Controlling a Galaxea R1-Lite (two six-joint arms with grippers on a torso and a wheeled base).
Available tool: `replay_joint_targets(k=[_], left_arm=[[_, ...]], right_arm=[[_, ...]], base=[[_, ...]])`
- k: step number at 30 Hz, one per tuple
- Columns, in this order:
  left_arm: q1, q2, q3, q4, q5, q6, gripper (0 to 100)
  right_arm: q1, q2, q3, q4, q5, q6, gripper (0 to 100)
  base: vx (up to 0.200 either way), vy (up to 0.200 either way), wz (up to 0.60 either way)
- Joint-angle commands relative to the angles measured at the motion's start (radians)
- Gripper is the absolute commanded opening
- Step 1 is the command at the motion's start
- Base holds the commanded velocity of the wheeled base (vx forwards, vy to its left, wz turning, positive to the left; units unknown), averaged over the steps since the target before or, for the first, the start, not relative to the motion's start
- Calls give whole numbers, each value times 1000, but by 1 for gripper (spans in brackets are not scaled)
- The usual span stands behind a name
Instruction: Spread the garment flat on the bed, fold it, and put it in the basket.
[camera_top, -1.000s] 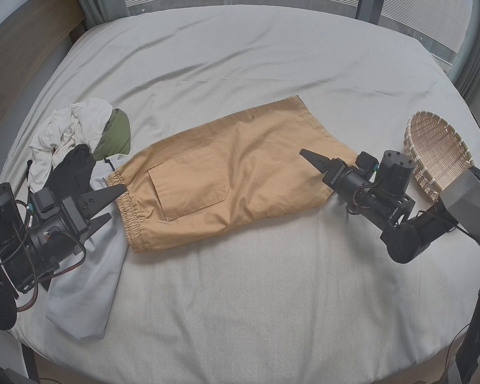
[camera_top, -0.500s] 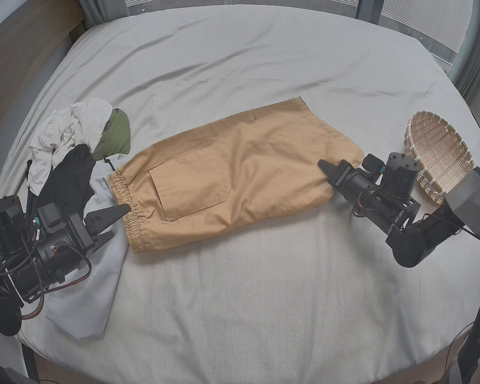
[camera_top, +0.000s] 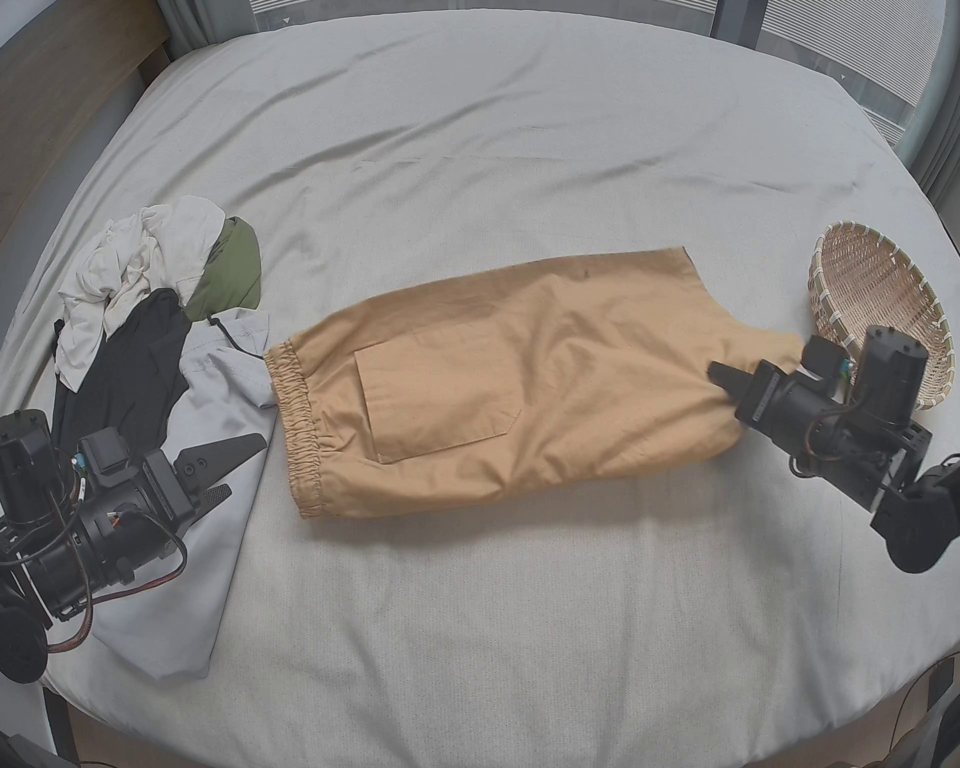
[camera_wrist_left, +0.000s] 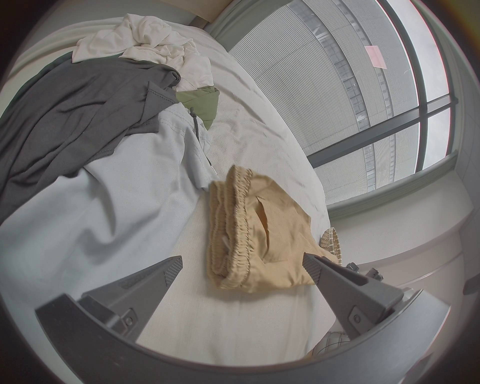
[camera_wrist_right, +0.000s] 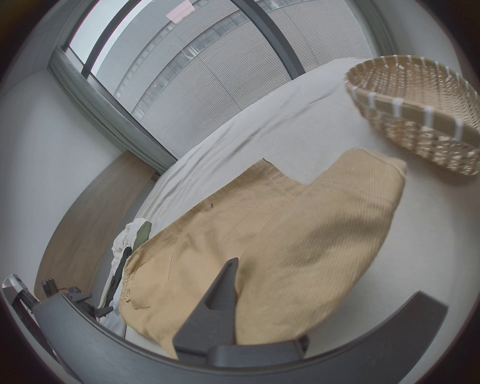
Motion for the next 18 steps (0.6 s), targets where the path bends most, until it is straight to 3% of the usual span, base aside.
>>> replay_joint_targets(k=[1, 5, 12, 13, 18], left_arm=[[-19, 6, 2, 0, -5, 1, 100], [-63, 17, -10, 0, -5, 1, 100], [-111, 72, -16, -2, -5, 4, 100], [-117, 87, -15, -2, -4, 5, 100], [-135, 156, -19, -54, -4, 4, 100]], right_arm=[[-81, -182, 120, 54, 7, -32, 0], [-124, -262, 223, 93, 41, -38, 0], [-128, -288, 330, 98, 47, -54, 0], [-128, -288, 339, 98, 47, -61, 100], [-132, -289, 356, 92, 52, -63, 100]], base=[[0, 0, 0], [0, 0, 0], [0, 0, 0], [0, 0, 0], [0, 0, 0]])
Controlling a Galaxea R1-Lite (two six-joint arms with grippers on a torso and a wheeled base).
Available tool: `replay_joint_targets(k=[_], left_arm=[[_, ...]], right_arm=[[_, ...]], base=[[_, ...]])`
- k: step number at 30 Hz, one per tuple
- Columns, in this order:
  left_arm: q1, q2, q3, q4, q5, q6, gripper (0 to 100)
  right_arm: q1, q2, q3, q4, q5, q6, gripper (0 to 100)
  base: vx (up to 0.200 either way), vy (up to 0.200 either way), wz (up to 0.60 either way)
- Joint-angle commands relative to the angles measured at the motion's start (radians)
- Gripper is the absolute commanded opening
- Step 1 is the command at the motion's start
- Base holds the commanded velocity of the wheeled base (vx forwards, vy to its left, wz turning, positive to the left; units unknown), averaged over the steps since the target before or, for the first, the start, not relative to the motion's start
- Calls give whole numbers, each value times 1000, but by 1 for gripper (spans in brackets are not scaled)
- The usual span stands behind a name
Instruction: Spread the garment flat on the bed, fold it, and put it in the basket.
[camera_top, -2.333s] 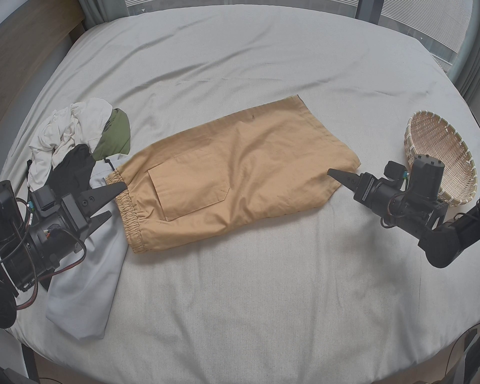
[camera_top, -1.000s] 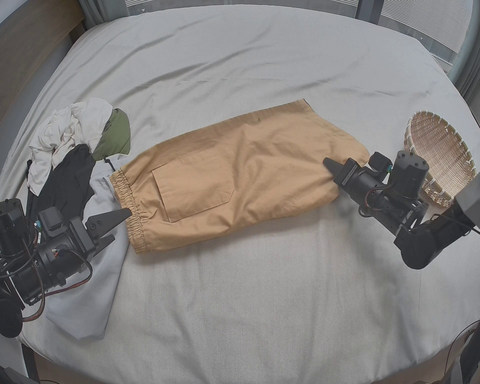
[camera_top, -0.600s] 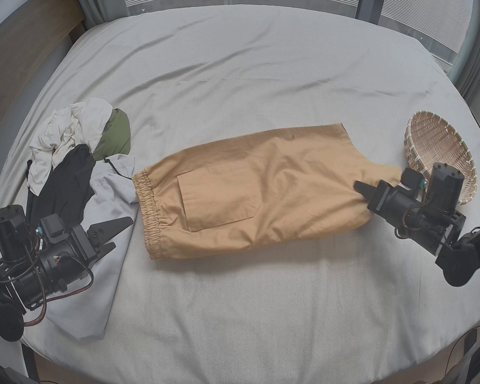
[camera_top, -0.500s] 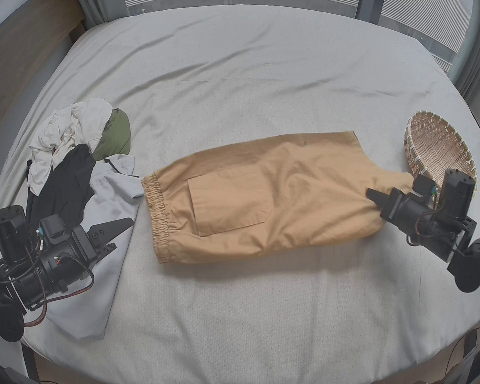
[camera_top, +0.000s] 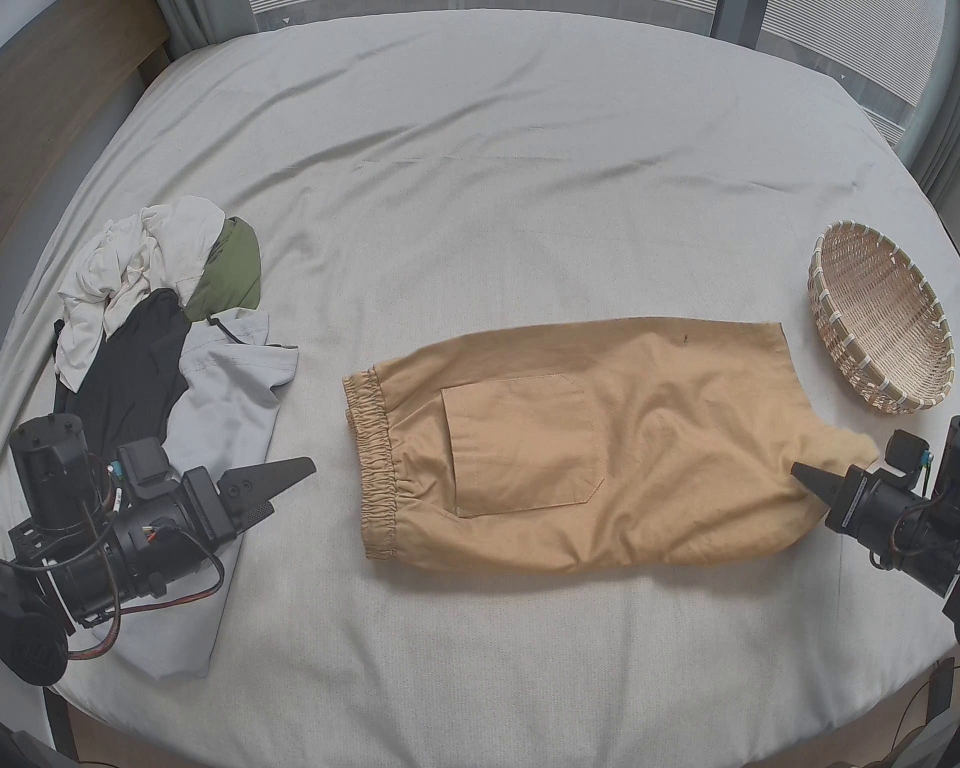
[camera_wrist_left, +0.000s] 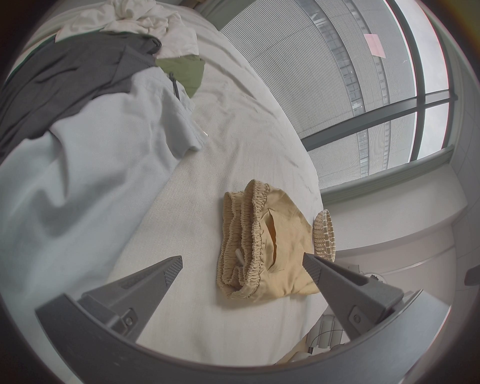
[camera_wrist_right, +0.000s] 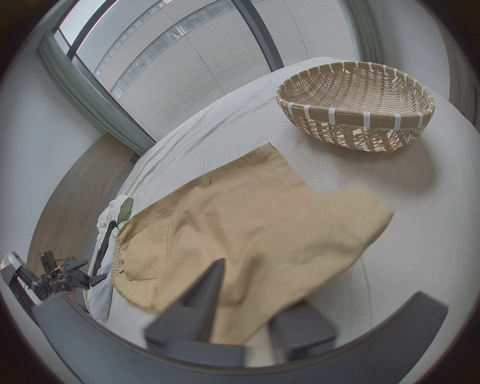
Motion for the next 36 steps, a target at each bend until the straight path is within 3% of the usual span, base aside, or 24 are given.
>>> replay_joint_targets(k=[1, 6, 13, 21, 36], left_arm=[[-30, 105, -3, -77, 2, -1, 100], [-48, 177, -6, -201, -1, -9, 100], [-85, 289, -35, -239, 6, -5, 100], [-97, 397, -110, -311, 12, -16, 100], [-175, 417, -208, -322, 11, -28, 100]], right_arm=[[-3, -41, 26, 1, -3, -1, 100], [-3, -161, 66, 44, -3, -6, 100], [-1, -327, 61, 212, -5, -6, 100], [0, -351, 52, 221, -3, -8, 100], [5, -353, 62, 221, 1, -6, 100]], base=[[0, 0, 0], [0, 0, 0], [0, 0, 0], [0, 0, 0], [0, 0, 0]])
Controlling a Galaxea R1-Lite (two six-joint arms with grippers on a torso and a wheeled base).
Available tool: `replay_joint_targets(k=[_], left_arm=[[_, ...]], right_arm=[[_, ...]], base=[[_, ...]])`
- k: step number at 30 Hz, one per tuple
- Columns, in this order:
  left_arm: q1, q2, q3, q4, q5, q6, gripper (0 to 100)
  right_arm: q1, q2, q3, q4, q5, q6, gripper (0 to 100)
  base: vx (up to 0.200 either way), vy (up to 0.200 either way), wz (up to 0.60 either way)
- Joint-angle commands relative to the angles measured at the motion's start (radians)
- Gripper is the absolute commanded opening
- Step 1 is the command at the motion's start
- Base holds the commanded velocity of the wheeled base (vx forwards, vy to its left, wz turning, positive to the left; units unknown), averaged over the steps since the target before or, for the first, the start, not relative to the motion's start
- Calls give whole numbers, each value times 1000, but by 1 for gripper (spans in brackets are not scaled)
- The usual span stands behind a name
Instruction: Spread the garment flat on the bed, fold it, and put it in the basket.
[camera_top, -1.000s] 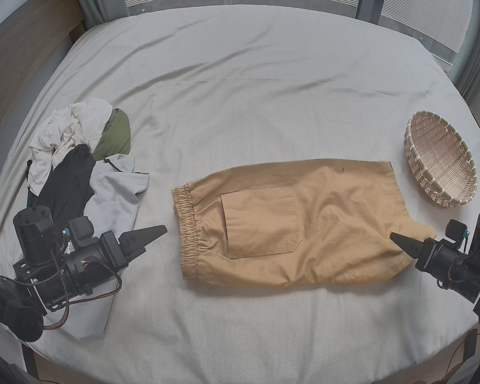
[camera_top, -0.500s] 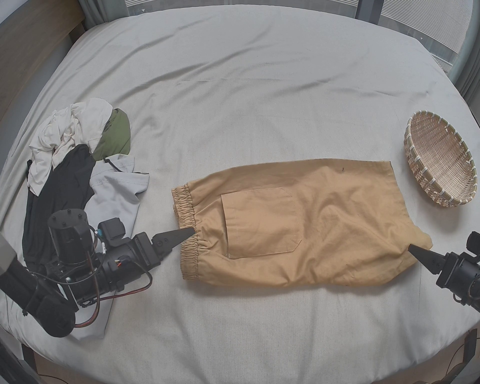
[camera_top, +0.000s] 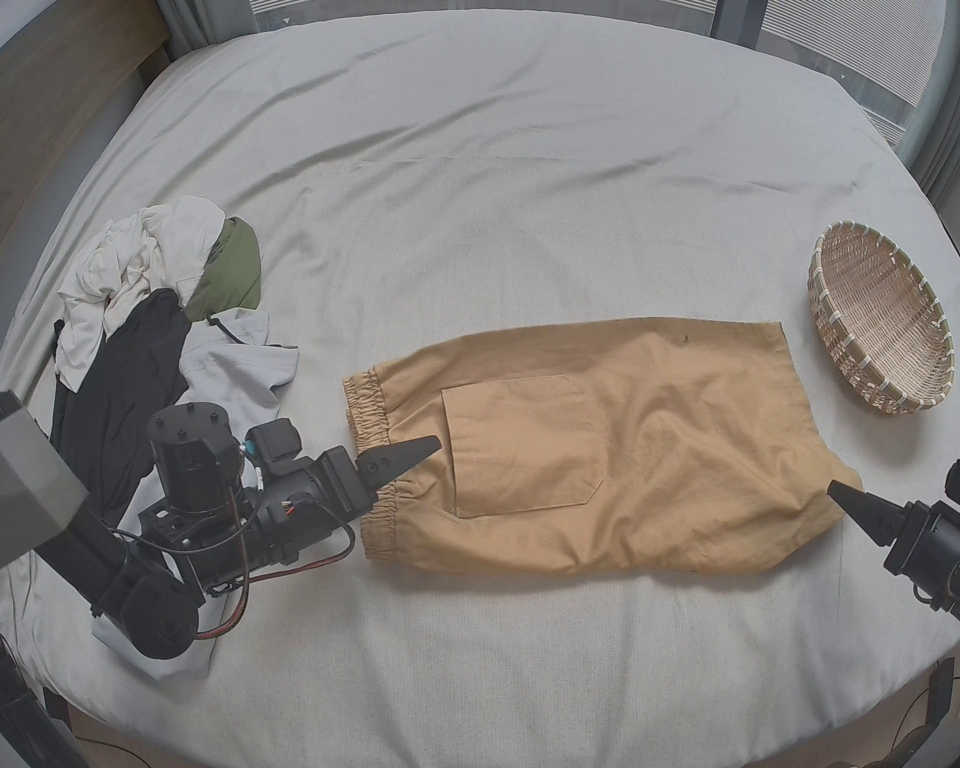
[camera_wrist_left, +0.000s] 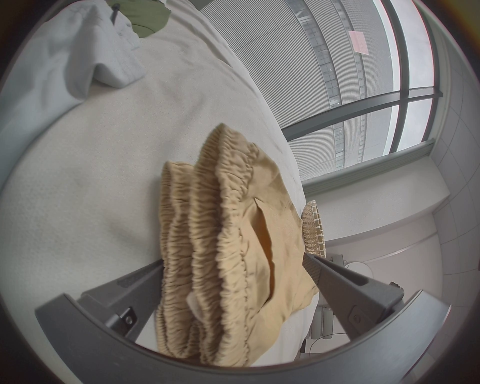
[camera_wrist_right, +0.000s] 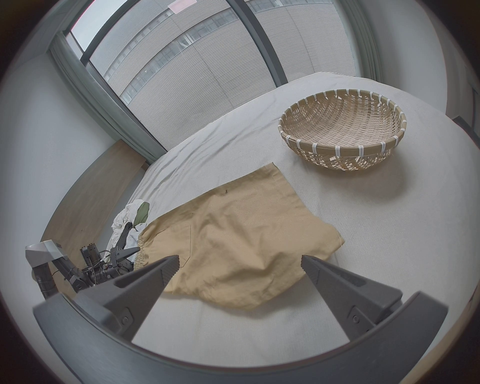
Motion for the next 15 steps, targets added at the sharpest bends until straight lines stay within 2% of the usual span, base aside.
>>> replay_joint_targets(k=[1, 8, 9, 15], left_arm=[[-17, 12, -15, -1, -1, 0, 100], [-27, 33, -32, -1, 15, -2, 100], [-27, 33, -32, -1, 24, -5, 0], [-33, 1, -11, -1, 27, -43, 0]], right_arm=[[-3, -4, 4, -2, 0, 1, 100], [-6, -5, 5, -2, 2, 1, 100], [-6, -5, 5, -2, 2, 1, 100], [-4, -4, 7, -2, 2, 1, 100]], base=[[0, 0, 0], [0, 0, 0], [0, 0, 0], [0, 0, 0]])
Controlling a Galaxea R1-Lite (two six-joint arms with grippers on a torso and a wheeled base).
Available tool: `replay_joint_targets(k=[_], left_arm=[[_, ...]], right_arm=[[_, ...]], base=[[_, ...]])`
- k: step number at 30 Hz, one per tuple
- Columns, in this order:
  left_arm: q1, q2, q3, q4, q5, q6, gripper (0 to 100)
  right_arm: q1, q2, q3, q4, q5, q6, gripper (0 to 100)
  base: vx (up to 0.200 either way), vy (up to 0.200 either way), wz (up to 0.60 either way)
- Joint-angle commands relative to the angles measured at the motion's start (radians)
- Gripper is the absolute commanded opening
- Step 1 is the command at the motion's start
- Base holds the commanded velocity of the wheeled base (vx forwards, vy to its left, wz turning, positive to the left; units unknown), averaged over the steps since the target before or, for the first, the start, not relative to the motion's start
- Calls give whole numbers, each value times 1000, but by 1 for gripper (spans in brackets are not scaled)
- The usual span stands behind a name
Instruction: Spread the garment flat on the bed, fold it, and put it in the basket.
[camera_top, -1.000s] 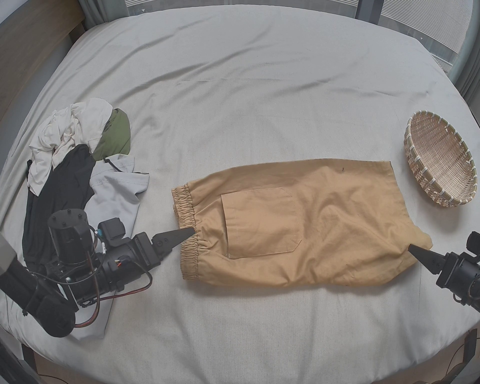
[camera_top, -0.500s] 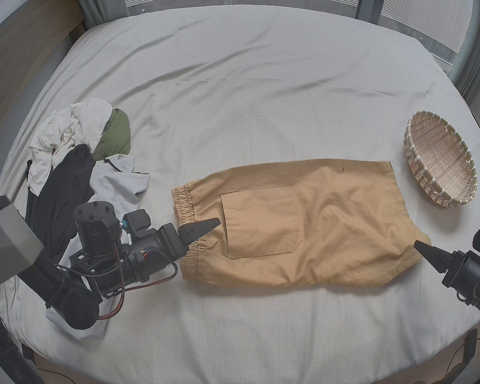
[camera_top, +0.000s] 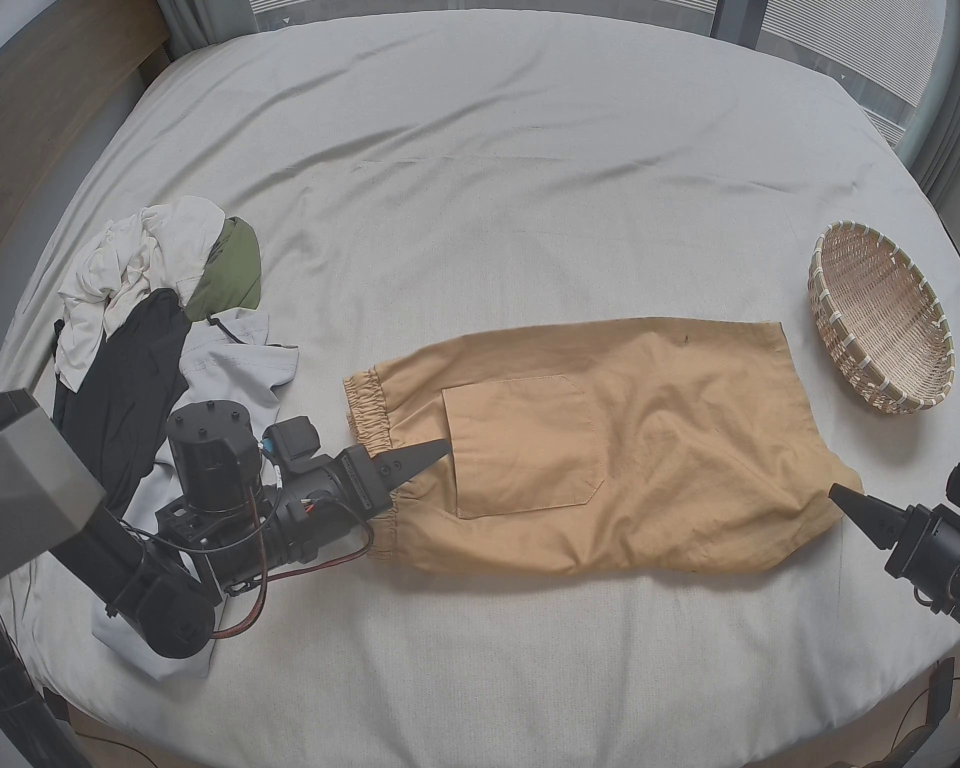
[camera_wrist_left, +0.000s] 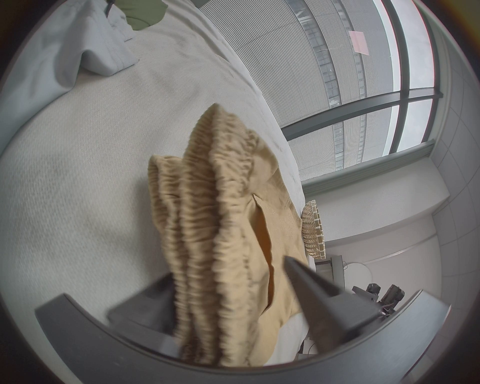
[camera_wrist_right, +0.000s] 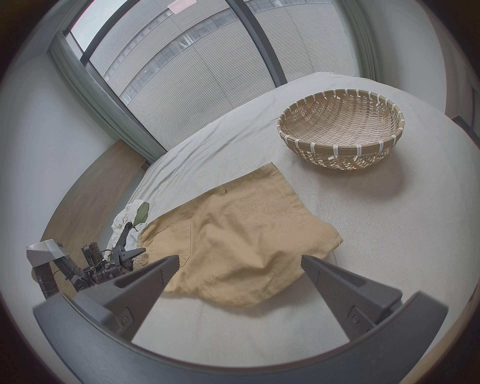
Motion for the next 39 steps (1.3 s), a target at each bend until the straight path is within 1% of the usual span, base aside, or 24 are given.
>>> replay_joint_targets(k=[1, 3, 5, 9, 10, 11, 13, 16, 17, 18, 22, 28, 33, 39], left_arm=[[-7, -39, 21, -2, 0, -27, 0], [-4, -101, 47, 12, -4, -47, 0], [1, -144, 66, 20, -7, -49, 0], [32, -262, 127, 77, -9, -47, 0], [32, -262, 127, 77, -9, -47, 0], [58, -328, 147, 129, -26, -47, 0], [102, -383, 150, 192, -60, -47, 0], [161, -449, 150, 281, -119, -47, 0], [164, -450, 150, 285, -123, -47, 0], [203, -493, 147, 360, -159, -46, 0], [249, -532, 136, 440, -164, -36, 0], [323, -552, 127, 514, -165, 36, 0], [374, -559, 126, 537, -167, 60, 0], [400, -573, 127, 538, -169, 65, 0]], right_arm=[[2, 4, -1, -1, 0, 0, 100], [0, 4, -3, -1, 0, 0, 100], [-1, 4, 0, -1, 0, 0, 100], [-4, 5, 6, -1, 0, 2, 100], [-4, 5, 6, -1, 0, 2, 100], [-28, 8, 6, -1, -2, 0, 100], [-57, 16, 2, -1, 0, 0, 100], [-63, 14, 0, -1, 0, 0, 100], [-63, 14, 0, -1, 0, 0, 100], [-63, 16, 0, -1, 1, 0, 100], [-63, 14, 0, -1, 1, 0, 100], [-64, 17, -6, -2, 3, 0, 100], [-64, 20, -11, -2, 3, 0, 100], [-63, 28, -15, -4, 3, 0, 100]], base=[[0, 0, 0], [0, 0, 0], [0, 0, 0], [0, 0, 0], [0, 0, 0], [0, 0, 0], [0, 0, 0], [0, 0, 0], [0, 0, 0], [0, 0, 0], [0, 0, 0], [0, 0, 0], [0, 0, 0], [0, 0, 0]])
